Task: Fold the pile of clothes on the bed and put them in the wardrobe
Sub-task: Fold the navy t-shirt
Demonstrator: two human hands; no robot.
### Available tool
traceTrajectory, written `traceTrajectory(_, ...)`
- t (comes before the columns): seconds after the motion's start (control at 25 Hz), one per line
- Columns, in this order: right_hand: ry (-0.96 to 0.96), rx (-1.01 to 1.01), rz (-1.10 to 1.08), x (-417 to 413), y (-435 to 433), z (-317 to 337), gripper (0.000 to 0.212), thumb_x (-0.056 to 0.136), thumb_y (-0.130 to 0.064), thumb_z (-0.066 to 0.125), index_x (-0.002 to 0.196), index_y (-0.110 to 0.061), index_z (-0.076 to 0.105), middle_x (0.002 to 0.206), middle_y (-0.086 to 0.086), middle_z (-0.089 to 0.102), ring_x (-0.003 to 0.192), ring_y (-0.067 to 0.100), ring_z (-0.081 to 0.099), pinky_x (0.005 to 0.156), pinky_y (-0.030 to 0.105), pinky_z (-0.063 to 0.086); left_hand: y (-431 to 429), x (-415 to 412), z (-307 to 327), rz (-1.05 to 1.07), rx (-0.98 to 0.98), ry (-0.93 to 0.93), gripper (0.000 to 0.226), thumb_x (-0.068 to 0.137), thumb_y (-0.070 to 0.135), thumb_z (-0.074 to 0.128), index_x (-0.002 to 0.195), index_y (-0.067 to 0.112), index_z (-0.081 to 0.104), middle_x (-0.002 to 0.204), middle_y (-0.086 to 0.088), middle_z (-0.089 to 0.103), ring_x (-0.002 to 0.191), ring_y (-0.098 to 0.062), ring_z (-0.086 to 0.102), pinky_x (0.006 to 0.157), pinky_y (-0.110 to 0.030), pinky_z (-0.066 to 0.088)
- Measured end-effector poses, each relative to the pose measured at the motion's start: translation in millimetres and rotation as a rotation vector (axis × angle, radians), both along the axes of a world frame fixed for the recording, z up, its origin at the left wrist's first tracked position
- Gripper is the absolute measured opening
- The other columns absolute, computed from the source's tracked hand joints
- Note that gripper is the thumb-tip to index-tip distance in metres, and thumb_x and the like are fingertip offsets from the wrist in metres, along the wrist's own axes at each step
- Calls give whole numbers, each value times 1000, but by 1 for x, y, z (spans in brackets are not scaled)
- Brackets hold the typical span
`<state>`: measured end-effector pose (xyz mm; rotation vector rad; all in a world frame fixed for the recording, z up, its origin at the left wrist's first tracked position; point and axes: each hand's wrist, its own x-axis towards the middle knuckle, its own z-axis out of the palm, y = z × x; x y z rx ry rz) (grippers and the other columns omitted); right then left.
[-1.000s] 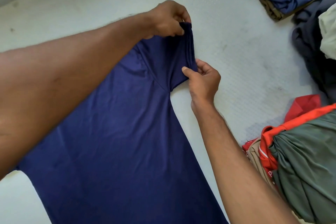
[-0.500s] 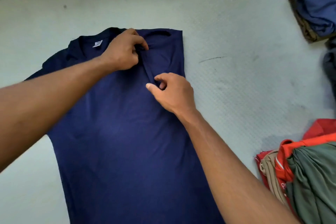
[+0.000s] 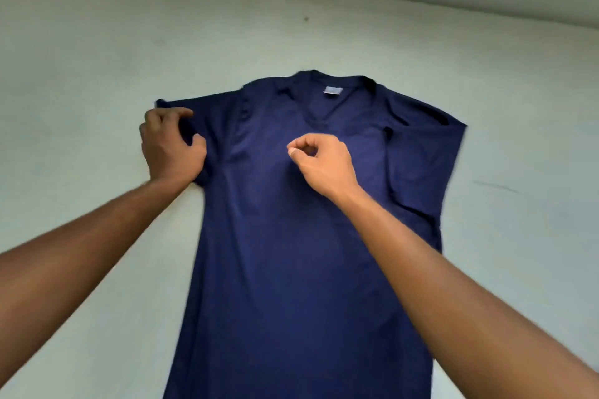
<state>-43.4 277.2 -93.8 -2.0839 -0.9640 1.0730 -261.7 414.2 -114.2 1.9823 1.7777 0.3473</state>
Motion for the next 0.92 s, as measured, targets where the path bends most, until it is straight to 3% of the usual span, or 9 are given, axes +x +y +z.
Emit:
traceTrajectory(0.08, -115, 69, 180, -33, 53, -9, 17, 89, -27, 67, 103, -27, 77, 104, -10, 73, 95, 11, 66, 89, 31, 52, 6, -40, -10, 320, -96, -37, 49, 83, 25, 71, 129, 15, 57, 136, -13, 46, 124, -33, 47, 103, -39, 42)
traceTrajectory(0.24, -305, 139, 486, -77, 138, -30, 56, 79, -17, 60, 135, -20, 64, 138, -1, 63, 125, 26, 57, 106, 35, 45, 13, -66, -32, 362, -145, -95, 74, 75, 53, 78, 133, 15, 52, 129, -7, 53, 117, -28, 55, 103, -41, 44)
traceTrajectory(0.32, -343, 93, 610, -96, 168, -35, 74, 75, -10, 56, 148, -22, 52, 149, -1, 53, 133, 28, 49, 109, 37, 44, 14, -67, -34, 330, -172, -114, 63, 76, 55, 77, 125, 21, 56, 114, 2, 60, 108, -21, 60, 96, -40, 49)
traceTrajectory(0.4, -339, 32, 695, -111, 193, -33, 80, 75, -5, 55, 152, -22, 45, 146, 3, 49, 131, 24, 51, 104, 36, 48, 14, -69, -31, 278, -238, -141, 39, 80, 50, 76, 104, 24, 61, 90, 11, 61, 93, -18, 64, 87, -37, 53)
traceTrajectory(0.52, -369, -101, 879, -121, 220, -21, 59, 79, -2, 61, 134, -22, 58, 113, 0, 58, 106, 20, 58, 81, 33, 49, 19, -72, -28, 217, -351, -201, 23, 83, 37, 75, 76, 24, 57, 72, 10, 59, 76, -17, 62, 77, -37, 55)
traceTrajectory(0.6, -426, -169, 983, -123, 227, -11, 31, 80, -4, 67, 106, -19, 65, 92, -4, 58, 95, 20, 57, 70, 29, 43, 20, -75, -23, 259, -403, -326, 21, 81, 24, 72, 70, 22, 54, 70, 7, 58, 68, -14, 56, 69, -36, 53)
traceTrajectory(0.68, -432, -147, 971, -123, 224, -2, 20, 78, 1, 65, 91, -15, 65, 80, -5, 57, 88, 20, 56, 67, 28, 41, 14, -77, -15, 308, -425, -471, 19, 79, 15, 68, 69, 20, 53, 68, 5, 56, 64, -10, 51, 64, -30, 45)
traceTrajectory(0.8, -422, -23, 885, -103, 203, 12, 28, 70, 9, 50, 87, -6, 65, 78, 1, 59, 80, 20, 52, 67, 29, 40, -7, -70, 3, 269, -361, -548, 18, 79, 11, 65, 70, 19, 51, 65, 8, 52, 59, -8, 46, 58, -24, 40)
traceTrajectory(0.92, -486, 61, 849, -63, 171, 28, 34, 64, 8, 48, 89, -4, 67, 89, 6, 66, 82, 23, 54, 71, 35, 45, -32, -46, 25, -42, -161, -502, 12, 76, 14, 65, 76, 13, 54, 66, 8, 53, 59, -9, 48, 58, -25, 41)
